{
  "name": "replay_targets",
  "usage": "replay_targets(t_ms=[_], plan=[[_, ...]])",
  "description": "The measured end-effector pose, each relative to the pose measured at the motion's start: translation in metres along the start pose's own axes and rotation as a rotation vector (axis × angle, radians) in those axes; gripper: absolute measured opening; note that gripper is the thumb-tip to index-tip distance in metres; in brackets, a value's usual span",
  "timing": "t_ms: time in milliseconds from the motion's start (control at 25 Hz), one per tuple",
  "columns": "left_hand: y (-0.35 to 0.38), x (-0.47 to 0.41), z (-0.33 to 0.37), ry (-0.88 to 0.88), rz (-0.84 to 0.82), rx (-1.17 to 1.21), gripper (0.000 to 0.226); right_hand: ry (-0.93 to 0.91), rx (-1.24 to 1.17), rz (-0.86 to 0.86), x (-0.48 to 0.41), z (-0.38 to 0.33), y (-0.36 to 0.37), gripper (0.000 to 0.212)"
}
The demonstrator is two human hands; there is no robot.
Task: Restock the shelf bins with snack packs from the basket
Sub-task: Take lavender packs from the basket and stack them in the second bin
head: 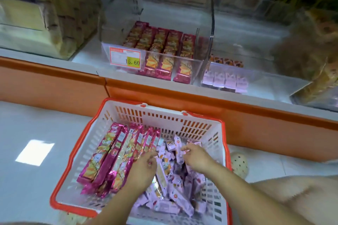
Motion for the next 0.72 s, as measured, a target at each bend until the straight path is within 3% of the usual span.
replay_targets(t_ms=[120, 240, 360, 440, 520, 600, 720], plan=[[-0.007, -0.011, -0.016, -0.053, 0.011, -0.063, 0.038, 0.022, 0.021, -0.043, -0.021, 0.016, 0.043, 0.030], [-0.013, -0.016, -0.026, -0.098, -0.021, 0.002, 0.039, 0.032, 0.056, -0.096, -0.027, 0.017, 0.078, 0.051], [-0.014, -0.018, -0.029, -0.098, -0.028, -0.007, 0.040, 0.021, 0.452, -0.069, -0.023, 0.022, 0.097, 0.075], [-0.014, -0.017, -0.028, -0.101, -0.025, 0.005, 0.039, 0.001, 0.562, -0.006, -0.018, 0.020, 0.103, 0.064], [-0.015, -0.016, -0.024, -0.093, -0.020, -0.007, 0.039, -0.028, 0.436, 0.107, -0.014, 0.014, 0.097, 0.040], [-0.014, -0.013, -0.017, -0.073, -0.045, 0.009, 0.042, -0.056, 0.115, 0.202, -0.009, 0.007, 0.078, 0.026], [-0.010, -0.005, 0.000, -0.158, -0.249, 0.463, 0.040, -0.073, -0.591, 0.077, 0.008, -0.012, 0.054, 0.013]])
Point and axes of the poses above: each hand's wrist, its own x-axis away from the middle knuckle, its own y-axis out of the palm, z = x × y, the point moved 6 cm from there along -x, towards the middle knuckle, and after that the axes turned 14 degrees about -y, right-handed, at the moved point
